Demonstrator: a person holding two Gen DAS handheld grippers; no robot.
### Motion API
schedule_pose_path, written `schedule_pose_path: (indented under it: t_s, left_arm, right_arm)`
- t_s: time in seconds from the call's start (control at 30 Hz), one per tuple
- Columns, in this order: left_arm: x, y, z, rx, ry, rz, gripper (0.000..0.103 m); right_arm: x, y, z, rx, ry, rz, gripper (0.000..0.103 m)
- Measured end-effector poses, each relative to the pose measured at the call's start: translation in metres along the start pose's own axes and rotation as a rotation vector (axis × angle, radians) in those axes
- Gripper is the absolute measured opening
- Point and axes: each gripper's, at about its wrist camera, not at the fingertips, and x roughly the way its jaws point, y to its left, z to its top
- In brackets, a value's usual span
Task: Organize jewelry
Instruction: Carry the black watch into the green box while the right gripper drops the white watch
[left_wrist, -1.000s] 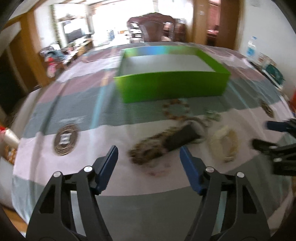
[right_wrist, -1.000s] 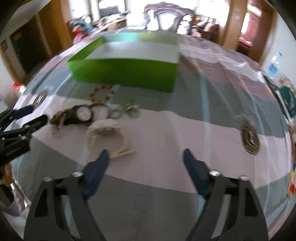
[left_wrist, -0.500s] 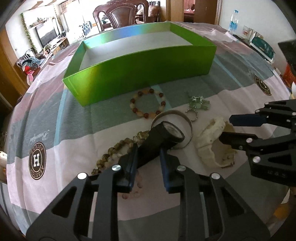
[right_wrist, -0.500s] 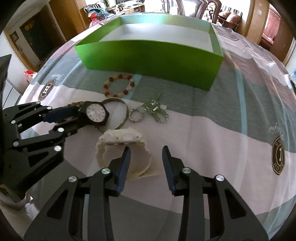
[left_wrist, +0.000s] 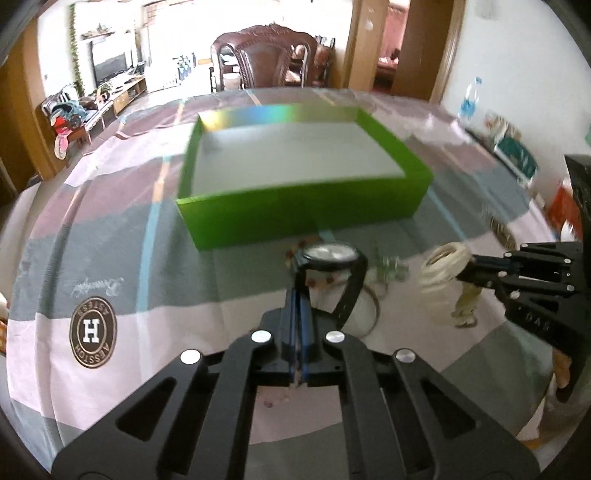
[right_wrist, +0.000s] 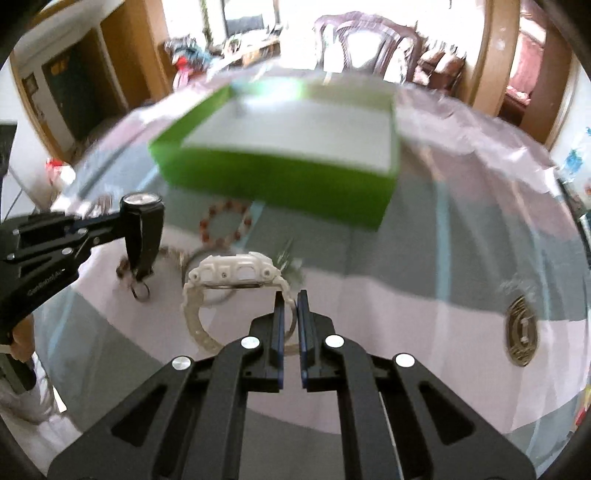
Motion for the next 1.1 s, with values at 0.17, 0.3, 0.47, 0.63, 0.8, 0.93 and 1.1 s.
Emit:
schedule_pose_path:
  t_s: [0.17, 0.3, 0.47, 0.63, 0.8, 0.93, 1.1]
  left_arm:
    - [-0.006, 0.002, 0.006, -0.015, -0.003, -0.017, 0.003]
    - [-0.023, 0.011, 0.012, -0.033, -0.042, -0.034, 0.003]
    - [-0.048, 0.012, 0.02, -0.036, -0.129, -0.042, 0.003]
    - [-0.039, 0.013, 0.028, -0.039, -0.11, -0.02, 0.003]
    - [-0.025, 0.016, 0.053, -0.021, -0.082, -0.009, 0.003]
    - [-0.03, 0.015, 0.094, -0.001, -0.156, 0.047, 0.003]
    - [0.007, 0.034, 0.133, -0.049, -0.143, 0.092, 0.003]
  right_arm:
    - [0.006, 0.003, 0.001, -0.031, 0.032, -0.013, 0.007]
    - [0.001, 0.002, 0.007, -0.019, 0.016, 0.003, 0.007]
    - [-0.025, 0.005, 0.017, -0.029, -0.077, 0.009, 0.007]
    - [-0.008, 0.012, 0.02, -0.049, -0.027, 0.003, 0.007]
    - [-0.006, 0.011, 0.038, -0.033, -0.034, 0.02, 0.007]
    - [-0.026, -0.003, 0.087, 0.024, -0.141, 0.037, 0.007]
    - [0.008, -0.024, 0.138, 0.09, -0.144, -0.037, 0.007]
